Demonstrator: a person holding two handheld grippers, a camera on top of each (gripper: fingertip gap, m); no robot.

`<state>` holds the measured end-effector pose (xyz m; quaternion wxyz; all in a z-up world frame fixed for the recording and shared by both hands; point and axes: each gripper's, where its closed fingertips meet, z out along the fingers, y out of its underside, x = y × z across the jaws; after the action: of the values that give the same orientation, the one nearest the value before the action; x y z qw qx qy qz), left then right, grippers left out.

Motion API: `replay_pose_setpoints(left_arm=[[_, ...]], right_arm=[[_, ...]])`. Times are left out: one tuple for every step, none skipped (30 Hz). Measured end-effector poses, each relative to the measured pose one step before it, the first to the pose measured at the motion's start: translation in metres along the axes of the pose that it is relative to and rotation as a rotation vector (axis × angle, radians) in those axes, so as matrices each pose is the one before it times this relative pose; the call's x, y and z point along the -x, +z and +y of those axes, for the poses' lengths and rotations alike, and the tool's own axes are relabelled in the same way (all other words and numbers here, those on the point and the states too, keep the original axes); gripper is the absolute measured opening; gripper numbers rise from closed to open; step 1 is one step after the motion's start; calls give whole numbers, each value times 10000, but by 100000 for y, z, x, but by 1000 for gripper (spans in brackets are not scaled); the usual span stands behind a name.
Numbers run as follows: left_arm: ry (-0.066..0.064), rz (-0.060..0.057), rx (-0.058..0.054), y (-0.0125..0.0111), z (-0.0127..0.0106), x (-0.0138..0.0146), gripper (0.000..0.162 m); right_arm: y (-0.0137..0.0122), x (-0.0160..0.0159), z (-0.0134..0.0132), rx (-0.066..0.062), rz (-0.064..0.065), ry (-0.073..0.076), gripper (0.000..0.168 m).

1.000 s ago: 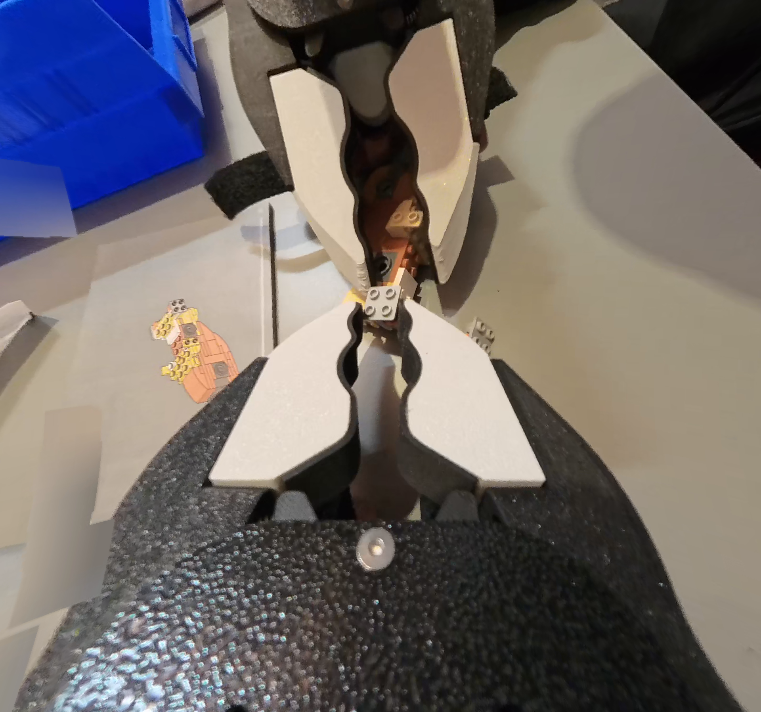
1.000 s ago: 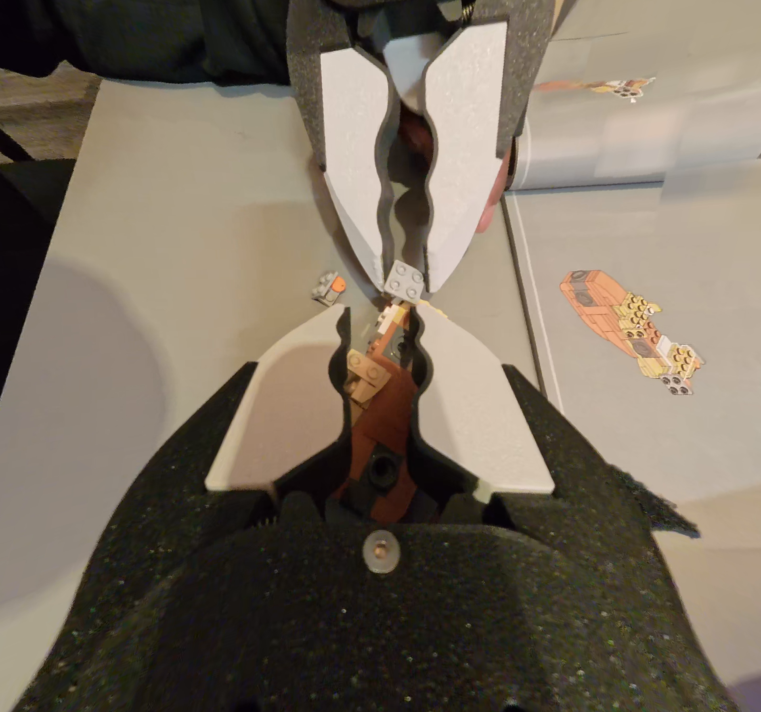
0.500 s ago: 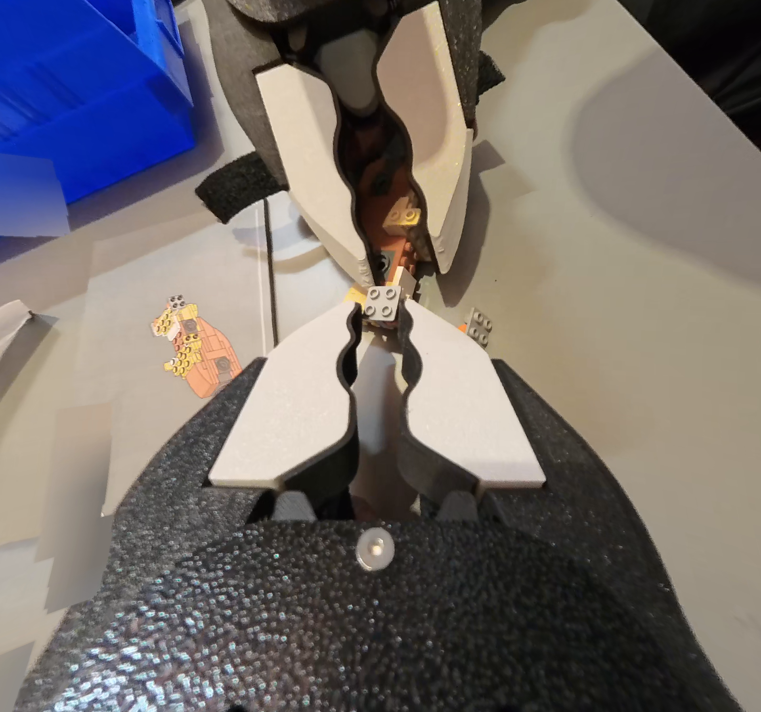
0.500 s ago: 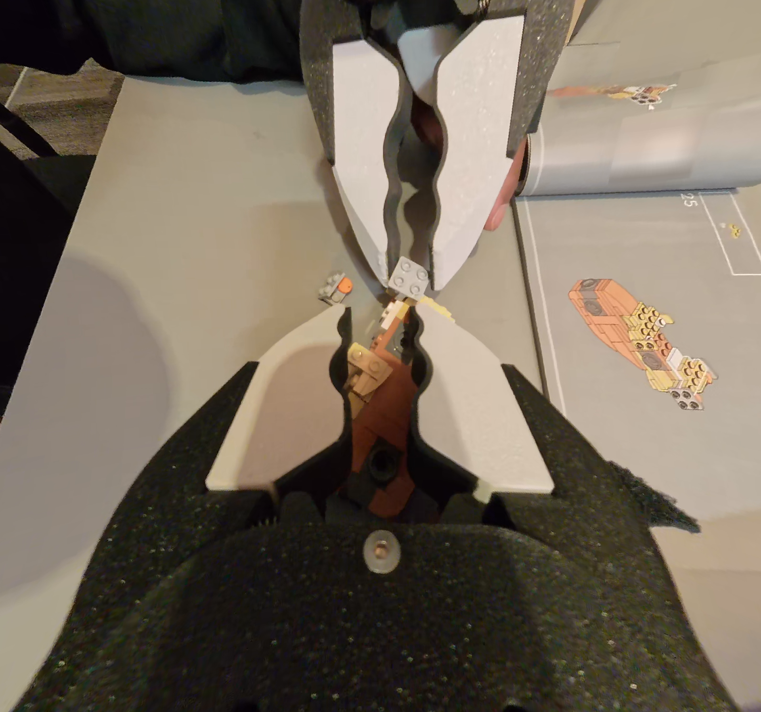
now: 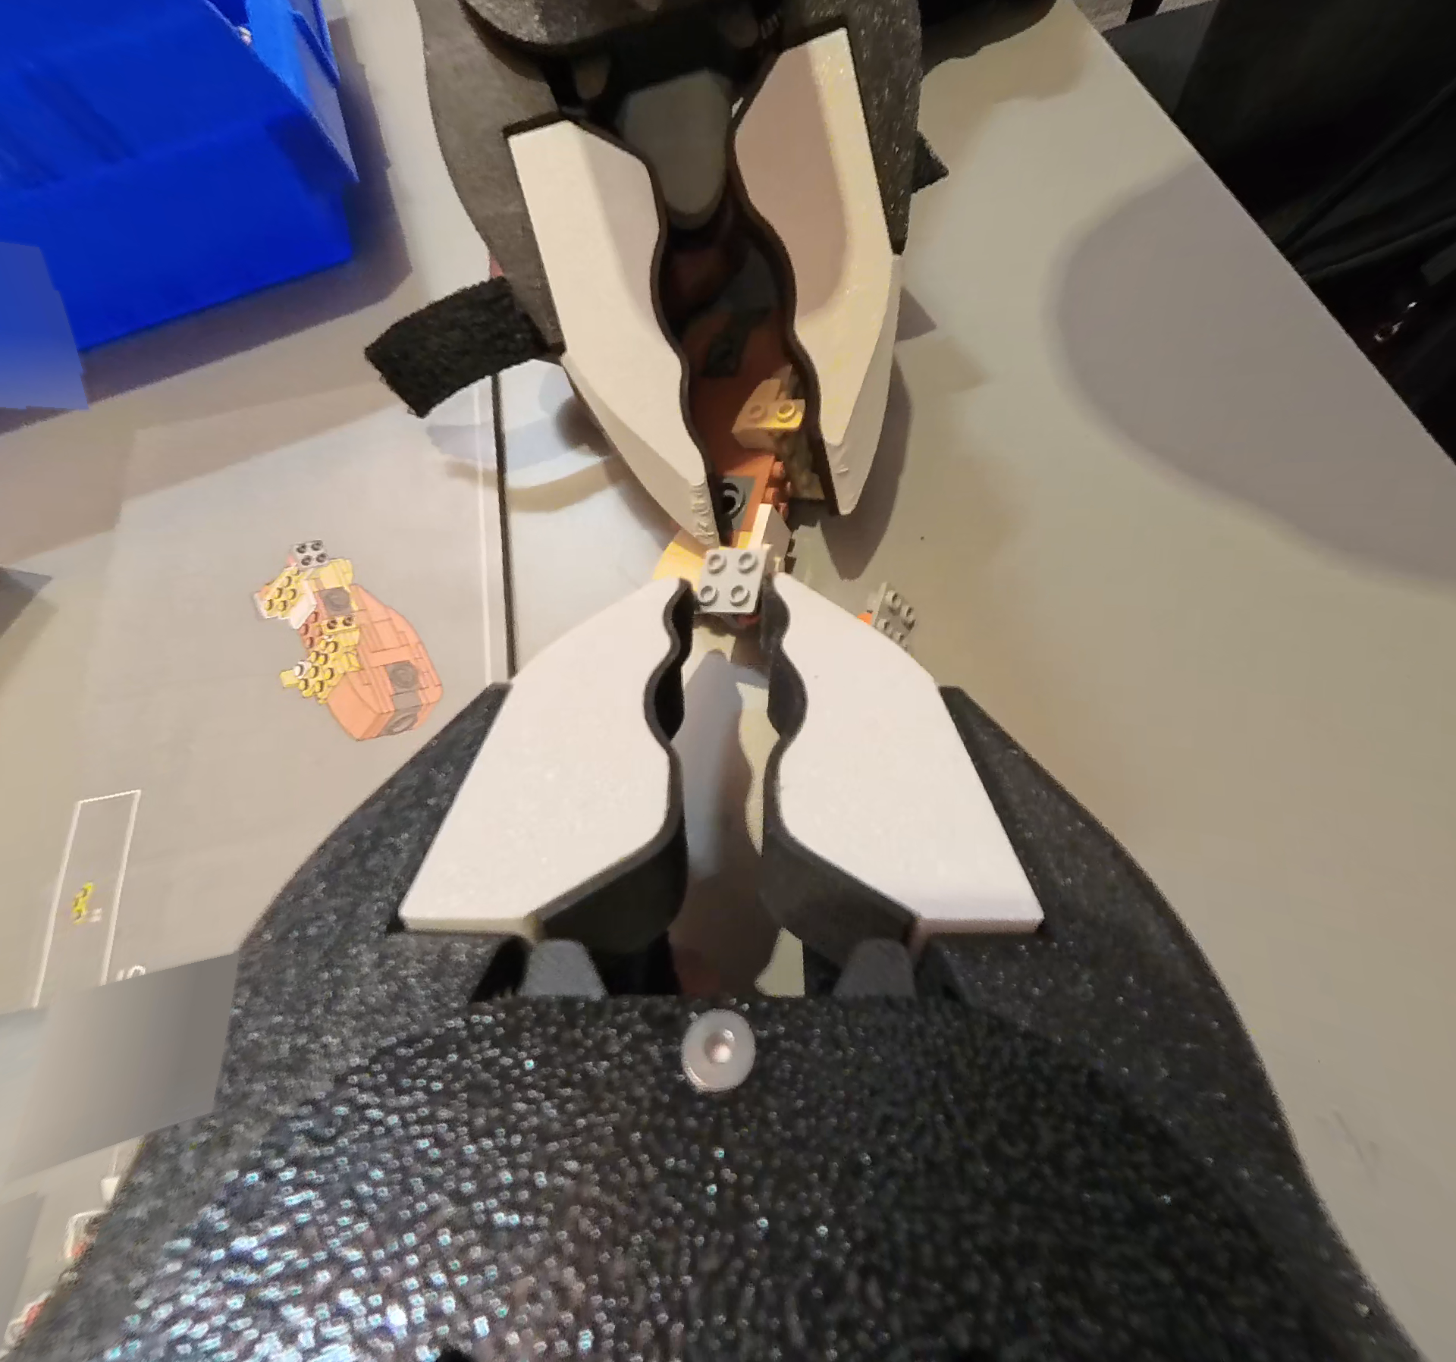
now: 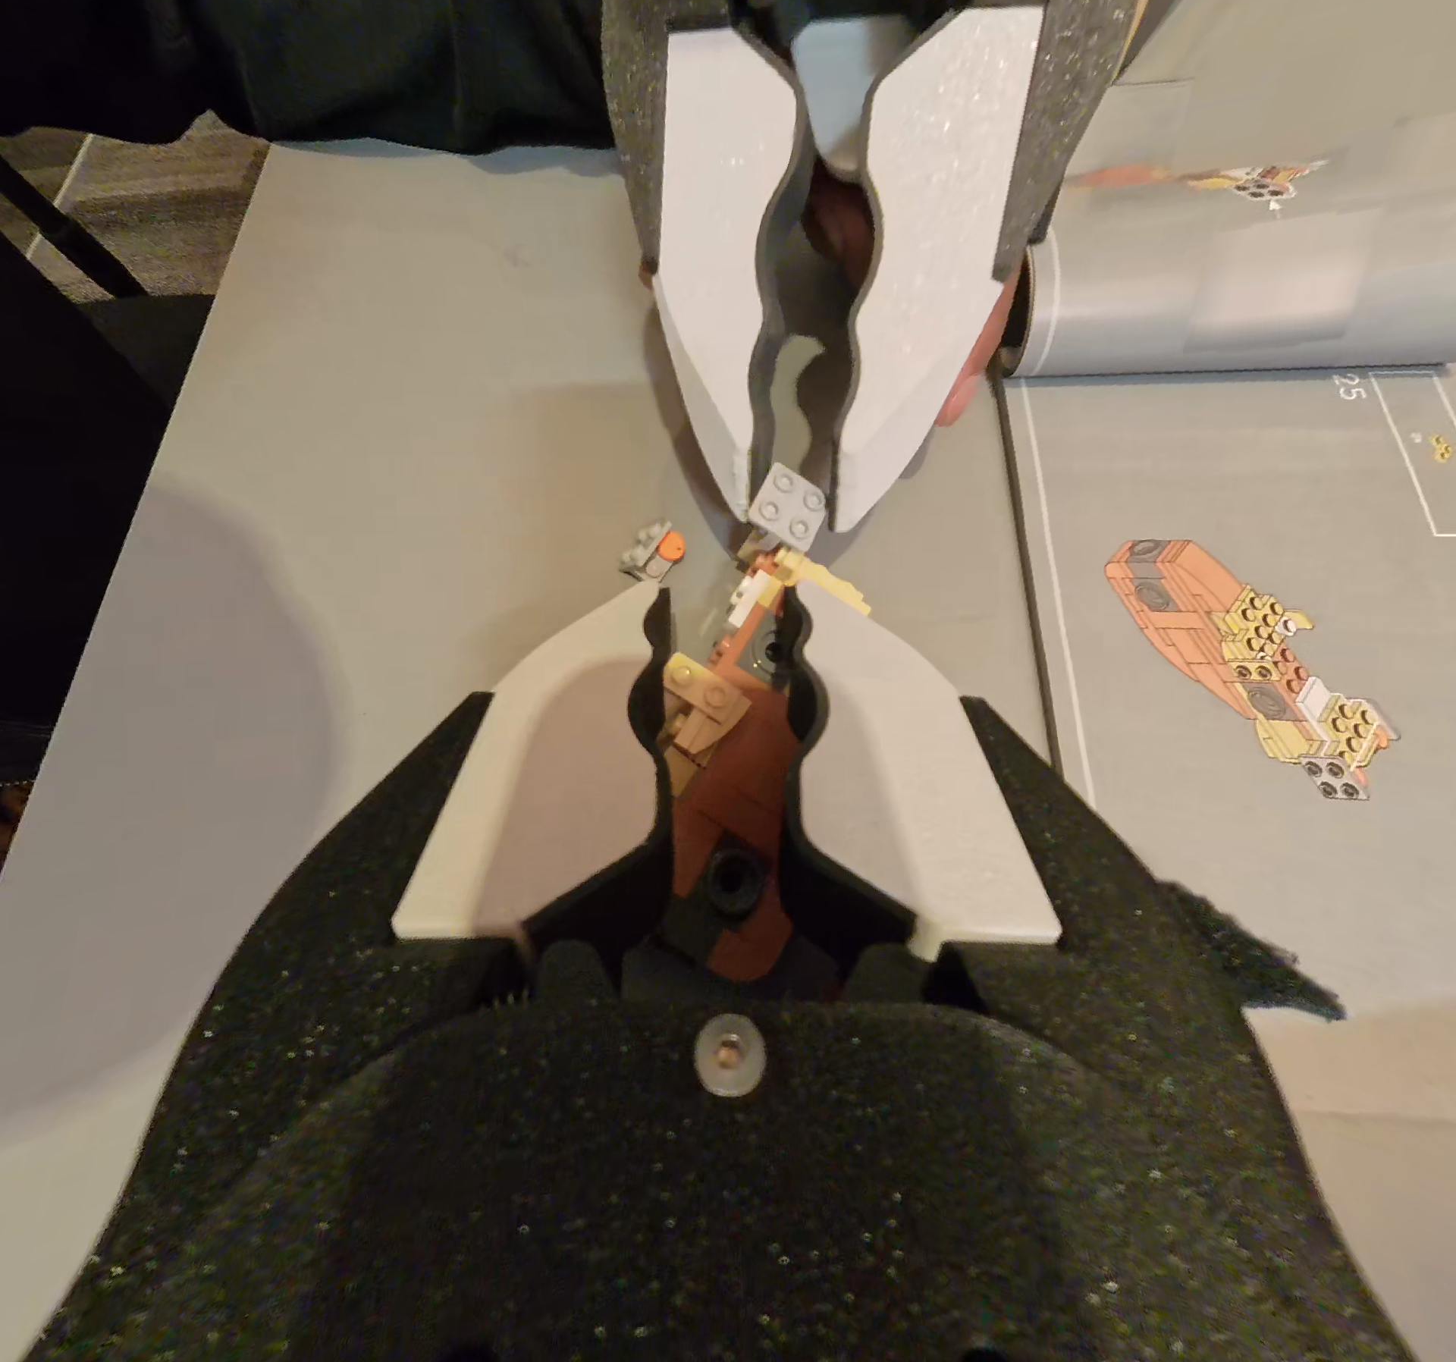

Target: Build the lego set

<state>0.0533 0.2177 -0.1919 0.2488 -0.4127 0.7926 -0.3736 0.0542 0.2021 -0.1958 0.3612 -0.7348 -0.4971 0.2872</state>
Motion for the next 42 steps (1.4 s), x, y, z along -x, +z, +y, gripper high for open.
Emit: replay_pose_setpoints(left_arm=[[70, -22, 40, 81, 47, -12, 16], [52, -34, 53, 90, 65, 22, 16], [24, -5, -35, 30, -53, -7, 16], [22, -62, -44, 12, -69, 94, 16], [-1, -8, -5, 2, 10, 25, 16], [-18, 10, -8, -6, 2, -1, 16], [0, -12, -10, -11, 0, 14, 16], [6, -18, -2, -3, 13, 30, 16], [7, -2, 15, 22, 31, -8, 16], [9, 9, 14, 45, 37, -25, 16], [6, 18, 17, 63, 40, -29, 16], [-7, 18, -11, 34, -7, -20, 16], [-7, 0, -6, 16, 11, 15, 16], [-3, -4, -8, -3, 10, 13, 16], [8, -5, -11, -14, 3, 19, 16], [7, -2, -14, -2, 3, 4, 16], [3, -1, -14, -17, 15, 11, 16], [0, -2, -16, -8, 8, 16, 16], [1, 6, -19, 4, 8, -3, 16], [14, 6, -12, 8, -3, -4, 16], [13, -4, -9, 9, -3, -1, 16], [7, -16, -6, 10, 0, 25, 16], [6, -11, -2, 0, 10, 12, 16], [6, -5, -2, 0, 10, 4, 16], [7, 3, -7, 4, 4, -6, 16], [6, 7, -12, 7, -3, -12, 16], [5, 10, -14, 12, -6, -3, 16], [-3, 11, -11, -1, 6, -5, 15], [-1, 5, -8, 8, 1, 0, 15], [5, -1, -6, -3, -4, -1, 15], [7, 0, -8, 11, -2, 4, 15], [10, 2, -9, 5, 1, -2, 15], [19, 0, -10, -4, -4, 16, 15], [11, -21, -9, 1, 5, 37, 15], [6, -50, -5, 5, 9, 98, 16], [13, -42, -8, 0, 9, 87, 15], [15, -4, -16, -5, 4, 21, 15], [11, -11, -8, 6, 14, 22, 15], [5, -13, 6, -19, 20, 32, 15], [6, -19, 8, -28, 28, 35, 15], [16, -37, 10, -33, 30, 52, 15], [19, -18, 4, -12, 22, 25, 15]], right_arm=[[14, 9, -2, 7, 7, -14, 27], [5, -14, 5, 8, 15, -27, 27], [18, -2, -5, 5, 16, -44, 27], [11, -9, -2, 6, -1, -25, 28], [13, -2, -4, 7, -8, -13, 28], [0, 5, -7, 6, -12, -7, 28], [18, -22, 3, 7, -8, 4, 29], [1, -8, -11, 5, -15, 14, 29], [19, -14, -16, 1, -17, 10, 29], [19, -17, -28, 0, -8, 3, 30], [22, -19, -13, 7, -13, 6, 30], [5, 17, -12, 8, -34, 9, 31], [0, 23, -2, 2, -40, 17, 31], [-7, 23, -15, -4, -46, 23, 31], [-10, 33, -3, -7, -52, 18, 32], [-14, 30, -12, -6, -56, 19, 32], [-19, 39, -11, -7, -67, 28, 33], [-23, 26, -2, -8, -73, 49, 33], [-19, -2, -15, -12, -76, 76, 33], [-25, 4, -16, -16, -76, 86, 33], [-24, -18, -12, -22, -65, 82, 33], [-28, 8, -38, -38, -50, 58, 33], [-41, -1, -55, -49, -28, 16, 33], [-16, -3, -48, -44, -6, -28, 33], [5, 10, -30, -26, -5, -51, 32], [17, 21, -3, 3, -11, -42, 32], [21, 7, 10, 13, -14, -26, 32], [22, -12, 19, 20, -19, 10, 33], [-7, -30, 16, 14, -17, 43, 34], [-2, -40, -12, -10, -28, 44, 34], [-30, -39, -38, -35, -29, 42, 34], [-52, -47, -65, -52, -31, 49, 35], [-43, -16, -67, -52, -68, 68, 36], [-49, 6, -50, -46, -89, 80, 36], [-43, 33, -46, -38, -95, 70, 36], [-24, 40, -34, -26, -100, 46, 37], [-12, -4, -36, -20, -81, 11, 37], [4, -40, -32, -4, -85, 14, 37], [1, -33, -28, 1, -115, 42, 37], [-11, -56, -49, -13, -125, 70, 37], [-13, -45, -45, -20, -136, 116, 37], [-17, -14, -37, -12, -154, 155, 37]])
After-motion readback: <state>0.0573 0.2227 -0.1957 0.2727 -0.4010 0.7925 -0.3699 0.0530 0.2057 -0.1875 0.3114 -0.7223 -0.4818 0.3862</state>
